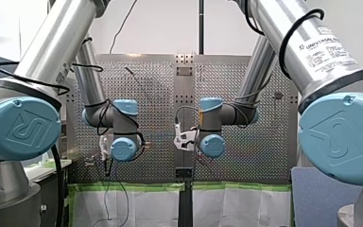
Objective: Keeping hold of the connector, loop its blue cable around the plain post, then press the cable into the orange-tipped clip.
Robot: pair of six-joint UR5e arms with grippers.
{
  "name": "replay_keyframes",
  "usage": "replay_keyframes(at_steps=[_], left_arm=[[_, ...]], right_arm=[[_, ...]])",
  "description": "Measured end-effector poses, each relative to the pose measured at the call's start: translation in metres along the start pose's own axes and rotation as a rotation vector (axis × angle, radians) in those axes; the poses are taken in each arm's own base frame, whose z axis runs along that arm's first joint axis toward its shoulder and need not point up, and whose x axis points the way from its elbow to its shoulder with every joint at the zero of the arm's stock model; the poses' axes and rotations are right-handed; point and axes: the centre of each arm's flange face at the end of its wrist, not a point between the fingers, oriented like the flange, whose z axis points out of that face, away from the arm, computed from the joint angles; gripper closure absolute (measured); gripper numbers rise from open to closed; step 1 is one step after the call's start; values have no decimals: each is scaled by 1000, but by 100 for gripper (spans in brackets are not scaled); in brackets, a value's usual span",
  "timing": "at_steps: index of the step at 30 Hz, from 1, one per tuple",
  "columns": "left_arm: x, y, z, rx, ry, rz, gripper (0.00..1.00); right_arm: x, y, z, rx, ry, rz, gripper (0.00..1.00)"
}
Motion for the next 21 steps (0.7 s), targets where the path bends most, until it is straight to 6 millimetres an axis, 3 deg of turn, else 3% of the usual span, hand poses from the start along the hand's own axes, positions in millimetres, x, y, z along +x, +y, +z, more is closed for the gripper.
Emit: replay_keyframes(at_steps=[5, 8, 15, 21], left_arm=[[15, 4, -3, 10, 36, 24, 98], [22, 5, -5, 11, 52, 34, 98], [25, 6, -6, 12, 59, 39, 98], [25, 6, -6, 12, 59, 39, 98]], right_arm=[[-5, -5, 1, 4, -16, -9, 100], [-19, -8, -2, 10, -57, -22, 100], [-59, -9, -16, 22, -173, -55, 100], [-70, -9, -19, 24, -199, -63, 100]])
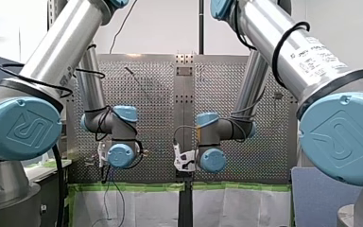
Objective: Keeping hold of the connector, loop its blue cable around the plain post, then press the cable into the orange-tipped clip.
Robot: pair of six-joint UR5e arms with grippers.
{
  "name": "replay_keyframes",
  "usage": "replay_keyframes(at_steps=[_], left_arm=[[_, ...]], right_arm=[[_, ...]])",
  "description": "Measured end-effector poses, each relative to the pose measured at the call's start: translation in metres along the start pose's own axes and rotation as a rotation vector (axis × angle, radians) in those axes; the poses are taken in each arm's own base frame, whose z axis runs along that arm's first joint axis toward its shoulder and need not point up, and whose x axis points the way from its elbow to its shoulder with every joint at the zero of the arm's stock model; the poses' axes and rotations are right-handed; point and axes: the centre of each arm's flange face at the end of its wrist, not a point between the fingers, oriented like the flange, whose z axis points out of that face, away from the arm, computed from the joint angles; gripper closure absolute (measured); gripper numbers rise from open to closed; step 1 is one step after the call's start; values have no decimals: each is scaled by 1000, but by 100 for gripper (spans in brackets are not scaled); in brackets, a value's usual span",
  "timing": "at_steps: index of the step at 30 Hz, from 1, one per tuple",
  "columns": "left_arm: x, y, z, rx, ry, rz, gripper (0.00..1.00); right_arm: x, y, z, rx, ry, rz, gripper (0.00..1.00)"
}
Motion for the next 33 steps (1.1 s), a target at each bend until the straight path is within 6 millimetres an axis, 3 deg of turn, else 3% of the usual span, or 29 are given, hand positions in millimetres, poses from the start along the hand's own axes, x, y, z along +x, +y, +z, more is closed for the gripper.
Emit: replay_keyframes(at_steps=[28, 29, 33], left_arm=[[0, 0, 0, 0, 0, 0, 98], [0, 0, 0, 0, 0, 1, 98], [-5, -1, 0, 9, -1, 11, 98]], right_arm=[[-1, 0, 0, 0, -2, -1, 100], [-1, 0, 0, 0, -2, -1, 92], [1, 1, -5, -8, -12, 8, 92]])
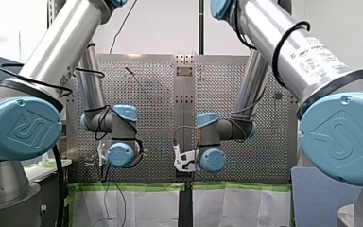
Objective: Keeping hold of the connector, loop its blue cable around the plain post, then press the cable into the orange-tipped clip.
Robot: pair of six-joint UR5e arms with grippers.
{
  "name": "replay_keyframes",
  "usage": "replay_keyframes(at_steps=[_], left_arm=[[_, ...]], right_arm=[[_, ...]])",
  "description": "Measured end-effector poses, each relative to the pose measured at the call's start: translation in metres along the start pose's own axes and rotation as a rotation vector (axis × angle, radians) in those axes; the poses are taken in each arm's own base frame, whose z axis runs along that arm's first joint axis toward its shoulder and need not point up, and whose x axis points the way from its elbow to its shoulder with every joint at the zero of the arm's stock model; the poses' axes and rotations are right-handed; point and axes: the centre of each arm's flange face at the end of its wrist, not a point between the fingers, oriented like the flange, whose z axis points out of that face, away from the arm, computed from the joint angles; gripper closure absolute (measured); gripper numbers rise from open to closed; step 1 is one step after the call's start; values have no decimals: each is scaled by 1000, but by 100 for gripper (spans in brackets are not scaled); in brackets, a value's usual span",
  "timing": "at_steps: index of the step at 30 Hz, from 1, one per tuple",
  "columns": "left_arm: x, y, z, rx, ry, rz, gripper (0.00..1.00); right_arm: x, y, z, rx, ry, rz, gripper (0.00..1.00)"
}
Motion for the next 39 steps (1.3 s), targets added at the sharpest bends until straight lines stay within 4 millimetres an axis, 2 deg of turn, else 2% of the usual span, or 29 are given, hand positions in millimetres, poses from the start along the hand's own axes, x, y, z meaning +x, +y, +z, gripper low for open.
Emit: replay_keyframes(at_steps=[5, 8, 20, 30, 39], left_arm=[[-20, -8, 11, 4, -27, -18, 98], [-35, -11, 19, -3, -44, -39, 98], [-100, -20, 48, -97, -130, -110, 98], [-165, -23, 66, -185, -208, -195, 98], [-233, -24, 74, -244, -284, -298, 98]], right_arm=[[16, 2, -5, -15, -3, 38, 92], [32, 4, -4, -1, 4, 72, 92], [120, 9, 16, 34, 93, 171, 92], [206, 18, 26, 40, 187, 210, 92], [290, 32, 23, 46, 278, 231, 92]])
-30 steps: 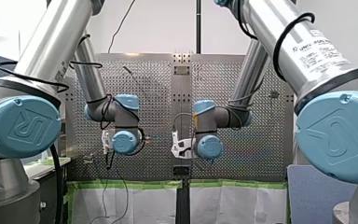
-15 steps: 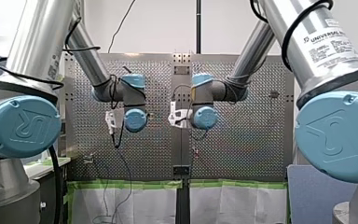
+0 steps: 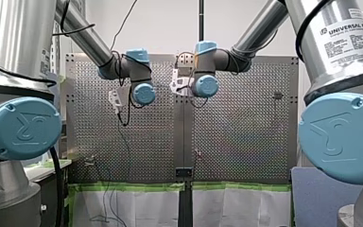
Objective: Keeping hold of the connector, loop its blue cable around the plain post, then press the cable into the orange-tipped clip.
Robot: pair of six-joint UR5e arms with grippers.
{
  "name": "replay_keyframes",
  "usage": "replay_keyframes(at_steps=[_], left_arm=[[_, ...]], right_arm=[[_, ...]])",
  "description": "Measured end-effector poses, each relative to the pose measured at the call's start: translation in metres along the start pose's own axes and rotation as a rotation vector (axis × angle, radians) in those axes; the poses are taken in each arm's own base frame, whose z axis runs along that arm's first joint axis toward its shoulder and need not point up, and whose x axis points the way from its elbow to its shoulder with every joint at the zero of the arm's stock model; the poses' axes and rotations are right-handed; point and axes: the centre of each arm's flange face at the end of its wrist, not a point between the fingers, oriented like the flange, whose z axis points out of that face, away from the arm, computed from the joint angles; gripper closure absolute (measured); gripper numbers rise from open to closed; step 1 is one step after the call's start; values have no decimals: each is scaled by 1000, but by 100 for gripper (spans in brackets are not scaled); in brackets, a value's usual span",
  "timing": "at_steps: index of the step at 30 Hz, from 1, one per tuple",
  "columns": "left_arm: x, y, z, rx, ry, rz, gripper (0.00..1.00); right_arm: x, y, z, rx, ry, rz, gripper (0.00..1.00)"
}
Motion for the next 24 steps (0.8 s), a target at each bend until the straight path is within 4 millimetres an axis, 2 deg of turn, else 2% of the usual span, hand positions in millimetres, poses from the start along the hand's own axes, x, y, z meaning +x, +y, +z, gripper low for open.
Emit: replay_keyframes(at_steps=[10, 18, 24], left_arm=[[-68, -21, 18, -14, -67, -74, 95], [-135, -28, 31, -67, -131, -100, 95], [-187, -33, 36, -70, -176, -104, 92]], right_arm=[[92, -1, 7, 17, 94, 16, 92], [173, 3, 1, 41, 172, 23, 92], [209, 8, -10, 62, 191, 19, 92]])
